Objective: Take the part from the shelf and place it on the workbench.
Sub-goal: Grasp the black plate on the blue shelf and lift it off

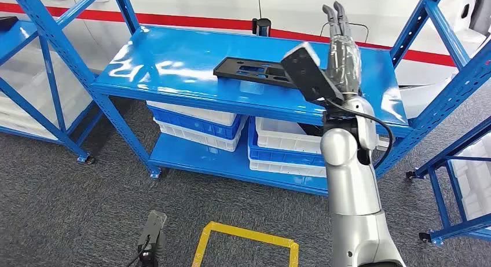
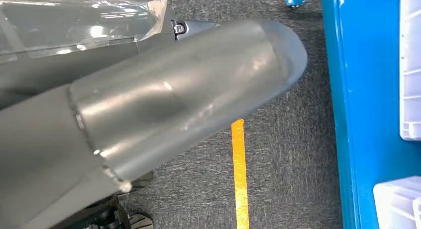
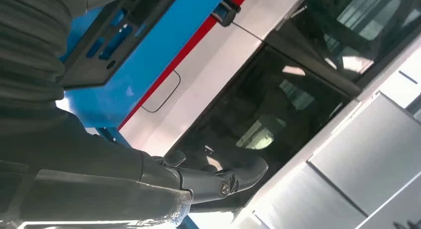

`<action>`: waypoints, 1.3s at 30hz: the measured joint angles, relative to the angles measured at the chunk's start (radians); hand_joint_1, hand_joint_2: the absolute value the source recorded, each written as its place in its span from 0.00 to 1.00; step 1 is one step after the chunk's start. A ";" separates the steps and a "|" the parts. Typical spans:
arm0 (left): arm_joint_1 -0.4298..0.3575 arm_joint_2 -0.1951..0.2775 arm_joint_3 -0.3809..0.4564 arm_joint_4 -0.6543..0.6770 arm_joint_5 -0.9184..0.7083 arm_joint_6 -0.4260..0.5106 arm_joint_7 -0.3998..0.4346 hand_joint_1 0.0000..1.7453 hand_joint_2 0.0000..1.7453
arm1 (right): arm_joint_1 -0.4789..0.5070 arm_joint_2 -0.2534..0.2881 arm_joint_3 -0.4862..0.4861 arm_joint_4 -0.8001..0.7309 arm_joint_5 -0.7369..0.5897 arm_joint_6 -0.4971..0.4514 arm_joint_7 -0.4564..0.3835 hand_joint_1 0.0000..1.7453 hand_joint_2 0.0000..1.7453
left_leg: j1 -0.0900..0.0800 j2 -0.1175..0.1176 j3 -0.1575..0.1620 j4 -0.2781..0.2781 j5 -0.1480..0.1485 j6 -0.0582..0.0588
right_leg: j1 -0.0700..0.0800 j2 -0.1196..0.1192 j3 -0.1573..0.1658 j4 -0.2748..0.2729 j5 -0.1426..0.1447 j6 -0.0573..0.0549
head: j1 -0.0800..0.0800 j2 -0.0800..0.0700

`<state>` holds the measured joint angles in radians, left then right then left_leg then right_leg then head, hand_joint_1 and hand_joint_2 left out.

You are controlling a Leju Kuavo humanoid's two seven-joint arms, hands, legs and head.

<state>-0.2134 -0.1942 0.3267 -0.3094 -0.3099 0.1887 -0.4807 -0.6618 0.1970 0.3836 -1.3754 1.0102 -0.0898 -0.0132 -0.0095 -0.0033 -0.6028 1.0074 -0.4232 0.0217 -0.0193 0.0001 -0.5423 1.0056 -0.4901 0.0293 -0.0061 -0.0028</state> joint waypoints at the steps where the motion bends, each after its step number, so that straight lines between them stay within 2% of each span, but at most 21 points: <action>1: 0.000 0.000 0.002 0.000 0.002 -0.004 0.001 0.00 0.00 | 0.000 -0.004 -0.005 -0.006 -0.007 -0.001 -0.001 0.00 1.00 | 0.000 0.000 0.000 0.000 0.000 0.000 | 0.000 0.000 0.000 0.000 0.000 0.000 | 0.000 0.000; 8: 0.003 -0.001 0.021 0.000 0.003 -0.021 0.010 0.00 0.00 | 0.000 -0.058 -0.051 -0.065 -0.077 -0.013 -0.016 0.00 1.00 | 0.000 0.000 0.000 0.000 0.000 0.000 | 0.000 0.000 0.000 0.000 0.000 0.000 | 0.000 0.000; 15: -0.001 0.002 0.024 0.000 -0.005 -0.018 0.036 0.00 0.00 | -0.010 -0.099 -0.063 -0.059 -0.134 -0.066 -0.048 0.00 1.00 | 0.000 0.000 0.000 0.000 0.000 0.000 | 0.000 0.000 0.000 0.000 0.000 0.000 | 0.000 0.000; 31: -0.011 0.017 0.028 0.002 0.008 -0.016 0.028 0.00 0.00 | -0.054 -0.102 -0.064 0.053 -0.156 -0.106 -0.078 0.00 1.00 | 0.000 0.000 -0.001 0.000 0.000 0.000 | 0.000 0.000 0.000 0.000 0.000 0.000 | 0.000 0.000; 39: -0.011 0.025 0.031 0.008 0.021 -0.019 0.022 0.00 0.00 | -0.065 -0.100 -0.060 0.081 -0.170 -0.133 -0.095 0.00 1.00 | -0.002 -0.002 -0.008 0.009 -0.002 0.004 | -0.008 0.000 0.000 -0.001 0.003 0.006 | 0.000 0.000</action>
<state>-0.2247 -0.1691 0.3579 -0.3013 -0.2889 0.1695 -0.4591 -0.7271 0.0975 0.3231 -1.2948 0.8397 -0.2230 -0.1077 -0.0111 -0.0049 -0.6110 1.0161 -0.4252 0.0260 -0.0273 -0.0001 -0.5425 1.0042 -0.4868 0.0349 -0.0062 -0.0028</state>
